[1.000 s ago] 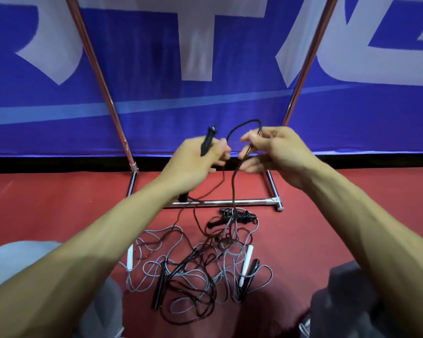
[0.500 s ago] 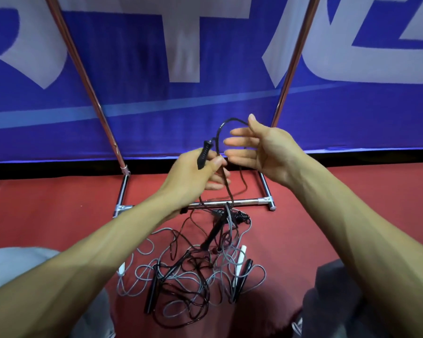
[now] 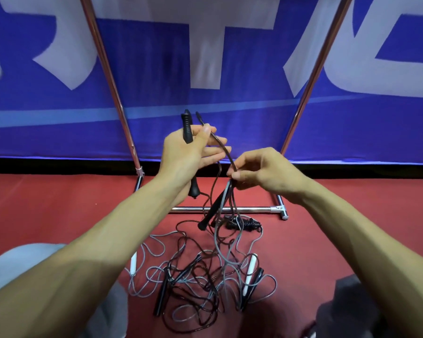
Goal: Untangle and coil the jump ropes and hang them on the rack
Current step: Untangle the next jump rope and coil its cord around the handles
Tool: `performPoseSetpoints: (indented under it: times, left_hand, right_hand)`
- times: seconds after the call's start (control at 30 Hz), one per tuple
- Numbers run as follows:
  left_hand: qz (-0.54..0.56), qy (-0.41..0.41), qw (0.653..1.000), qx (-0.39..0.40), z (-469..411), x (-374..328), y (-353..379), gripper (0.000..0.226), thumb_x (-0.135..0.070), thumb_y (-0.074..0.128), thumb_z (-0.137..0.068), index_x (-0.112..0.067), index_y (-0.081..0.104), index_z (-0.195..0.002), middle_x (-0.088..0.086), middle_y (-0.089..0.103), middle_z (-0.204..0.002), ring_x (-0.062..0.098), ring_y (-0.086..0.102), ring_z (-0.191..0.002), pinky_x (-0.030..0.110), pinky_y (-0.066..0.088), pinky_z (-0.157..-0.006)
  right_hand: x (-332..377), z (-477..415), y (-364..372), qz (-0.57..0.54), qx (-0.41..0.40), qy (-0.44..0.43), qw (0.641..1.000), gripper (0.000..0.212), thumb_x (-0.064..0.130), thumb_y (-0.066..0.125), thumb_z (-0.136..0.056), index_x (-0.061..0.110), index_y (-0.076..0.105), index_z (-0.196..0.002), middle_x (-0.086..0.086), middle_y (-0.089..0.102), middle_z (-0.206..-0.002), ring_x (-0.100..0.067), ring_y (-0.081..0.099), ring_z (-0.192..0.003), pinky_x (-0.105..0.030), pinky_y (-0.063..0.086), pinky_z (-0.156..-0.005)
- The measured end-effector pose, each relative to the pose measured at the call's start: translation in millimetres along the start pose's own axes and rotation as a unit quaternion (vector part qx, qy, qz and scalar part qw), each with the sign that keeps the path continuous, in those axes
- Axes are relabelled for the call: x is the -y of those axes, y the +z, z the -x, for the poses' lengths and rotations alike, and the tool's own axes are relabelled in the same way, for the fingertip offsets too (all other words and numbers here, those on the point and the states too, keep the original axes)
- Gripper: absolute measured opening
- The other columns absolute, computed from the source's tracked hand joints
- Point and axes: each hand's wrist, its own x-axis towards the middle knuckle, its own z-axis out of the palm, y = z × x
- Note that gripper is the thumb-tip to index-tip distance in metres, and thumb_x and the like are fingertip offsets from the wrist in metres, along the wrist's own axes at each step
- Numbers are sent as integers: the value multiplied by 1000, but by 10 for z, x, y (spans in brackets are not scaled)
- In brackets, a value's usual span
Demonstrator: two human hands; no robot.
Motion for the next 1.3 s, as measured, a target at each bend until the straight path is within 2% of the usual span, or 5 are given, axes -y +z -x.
performPoseSetpoints:
  times: [0.27,0.6,0.8,0.97,1.3]
  left_hand:
    - [-380,32,915,128,1,173,1,28,-34,51,-99,-15,62,-81,7,69,-68,11,62,-48,14,38,-44]
    - [-484,-3,865,132,51,356,106,20,-28,64,-84,-15,54,-72,-3,55,-51,15,55,-44,27,47,-52]
    - [-503,-29,856,115,-4,344,-10,21,-28,59,-93,-12,66,-82,-4,54,-35,9,60,-43,13,42,-46]
    - [-470,26,878,91,-5,328,32,28,-28,52,-96,-6,67,-87,13,62,-62,20,55,-57,36,45,-63]
    - [-243,-73,938,236,63,255,84,28,-35,49,-99,-12,64,-105,3,73,-82,20,68,-64,32,51,-63]
  right_hand:
    - [-31,-15,-77,19,-84,-20,996,17,-1,62,-88,10,65,-75,-3,63,-68,-13,63,-62,-25,58,-63]
    - [-14,4,-97,20,-86,10,996,8,6,64,-89,3,66,-82,-15,66,-74,-26,67,-67,-40,60,-75]
    - [56,6,-177,-15,-122,27,992,15,1,57,-92,4,63,-78,-7,57,-68,-17,60,-58,-30,58,-64]
    - [141,44,-252,-108,-160,31,981,21,1,49,-96,5,62,-80,-6,51,-73,-18,55,-59,-27,60,-62]
    - [162,53,-302,-236,-143,79,958,7,5,55,-95,1,61,-94,-2,53,-71,-12,62,-49,-29,60,-68]
